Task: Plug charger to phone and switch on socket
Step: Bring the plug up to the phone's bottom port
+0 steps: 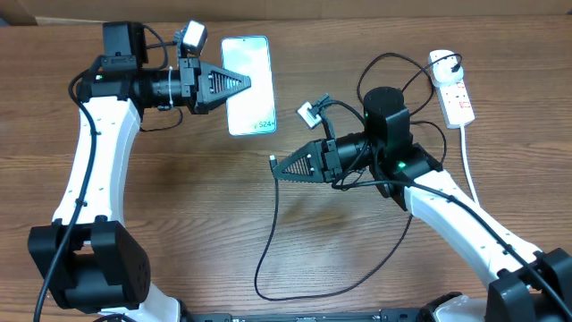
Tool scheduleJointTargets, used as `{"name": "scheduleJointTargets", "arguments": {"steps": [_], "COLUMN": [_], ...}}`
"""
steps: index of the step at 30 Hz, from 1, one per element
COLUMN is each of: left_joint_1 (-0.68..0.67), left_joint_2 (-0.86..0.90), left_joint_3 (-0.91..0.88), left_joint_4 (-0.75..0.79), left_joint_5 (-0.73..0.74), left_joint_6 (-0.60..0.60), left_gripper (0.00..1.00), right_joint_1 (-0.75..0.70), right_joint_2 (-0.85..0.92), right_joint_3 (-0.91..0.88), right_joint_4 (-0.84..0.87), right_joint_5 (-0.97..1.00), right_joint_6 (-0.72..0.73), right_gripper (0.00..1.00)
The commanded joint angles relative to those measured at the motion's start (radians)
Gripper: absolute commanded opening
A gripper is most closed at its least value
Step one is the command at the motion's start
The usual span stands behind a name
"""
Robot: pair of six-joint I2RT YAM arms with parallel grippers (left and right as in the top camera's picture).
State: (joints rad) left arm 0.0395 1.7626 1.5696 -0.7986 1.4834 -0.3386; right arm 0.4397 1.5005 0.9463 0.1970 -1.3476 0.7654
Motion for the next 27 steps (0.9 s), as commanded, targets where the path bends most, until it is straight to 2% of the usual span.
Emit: {"name": "scheduleJointTargets", "arguments": {"steps": [1,7,16,27], "left_joint_1": [-0.033,-0.039,-0.039,-0.039], "left_joint_2": [-0.004,-0.004,-0.004,-0.004], "left_joint_3": [0.002,0.002,0.002,0.002], "left_joint_4": [0.003,0.007,0.006,0.006], "left_joint_5": [-0.01,-0.028,-0.024,-0.024], "left_joint_6": [-0.008,-0.029,-0.029,-0.029], "left_gripper": [0.04,0.04,0.04,0.04], "right_joint_1": [0.026,0.064,0.039,0.036], "right_joint_2": [-0.014,-0.014,-0.014,-0.014], "right_joint_3": [0.018,0.018,0.018,0.018], "right_joint_4": [0.024,0.022,0.027,0.132], "right_joint_5": [0.054,0.092,0.128,0.127], "right_joint_6": [0.106,0.107,0.126,0.208], "right_gripper": [0.04,0.04,0.04,0.04]}}
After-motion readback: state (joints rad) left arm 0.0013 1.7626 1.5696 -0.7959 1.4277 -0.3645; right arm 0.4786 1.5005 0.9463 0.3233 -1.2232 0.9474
